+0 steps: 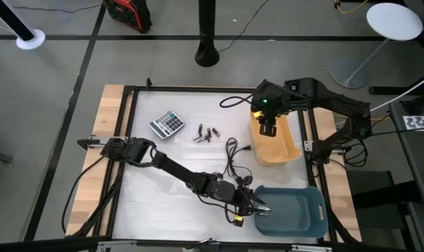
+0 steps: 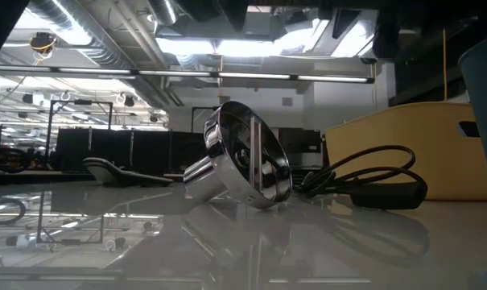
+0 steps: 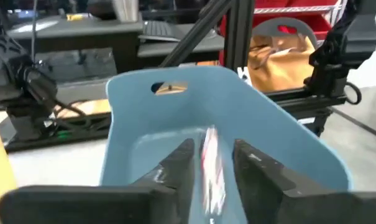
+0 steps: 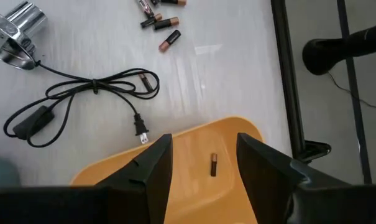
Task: Sort batteries
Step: Put the white battery into the blue bin, then put the black battery into the yellow bin
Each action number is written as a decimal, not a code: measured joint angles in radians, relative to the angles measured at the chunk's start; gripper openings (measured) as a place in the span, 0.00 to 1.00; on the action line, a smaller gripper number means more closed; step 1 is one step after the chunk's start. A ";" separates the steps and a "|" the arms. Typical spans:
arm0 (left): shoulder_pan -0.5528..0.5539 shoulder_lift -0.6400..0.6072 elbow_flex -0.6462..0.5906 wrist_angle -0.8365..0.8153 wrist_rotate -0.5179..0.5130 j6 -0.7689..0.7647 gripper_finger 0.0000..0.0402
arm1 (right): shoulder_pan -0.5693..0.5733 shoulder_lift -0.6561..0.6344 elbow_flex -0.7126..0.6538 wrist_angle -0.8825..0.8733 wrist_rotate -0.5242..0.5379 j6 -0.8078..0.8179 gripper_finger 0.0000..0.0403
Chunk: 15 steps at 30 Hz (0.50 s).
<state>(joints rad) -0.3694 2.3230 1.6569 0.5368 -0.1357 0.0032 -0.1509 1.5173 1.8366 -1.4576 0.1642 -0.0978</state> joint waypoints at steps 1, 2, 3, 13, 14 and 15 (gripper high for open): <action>0.002 0.000 0.000 -0.006 -0.001 0.000 0.28 | 0.000 0.000 0.000 0.000 0.000 0.000 0.44; 0.004 0.000 0.000 -0.004 0.000 0.002 0.31 | 0.000 0.000 0.000 0.000 0.000 0.000 0.44; 0.004 0.000 0.000 -0.004 -0.001 0.005 0.33 | 0.000 0.000 0.000 0.001 0.000 0.000 0.44; 0.008 -0.172 0.000 -0.441 -0.027 0.114 0.41 | 0.000 0.004 -0.054 0.202 -0.075 -0.148 0.44; 0.011 -0.200 0.000 -0.515 -0.037 0.090 0.41 | 0.000 0.005 -0.077 0.250 -0.102 -0.173 0.44; 0.012 -0.229 0.000 -0.606 -0.052 0.060 0.41 | 0.000 0.005 -0.104 0.304 -0.127 -0.188 0.44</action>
<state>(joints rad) -0.3574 2.0941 1.6567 -0.0690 -0.1876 0.0633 -0.1509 1.5227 1.7326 -1.1541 0.0376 -0.2856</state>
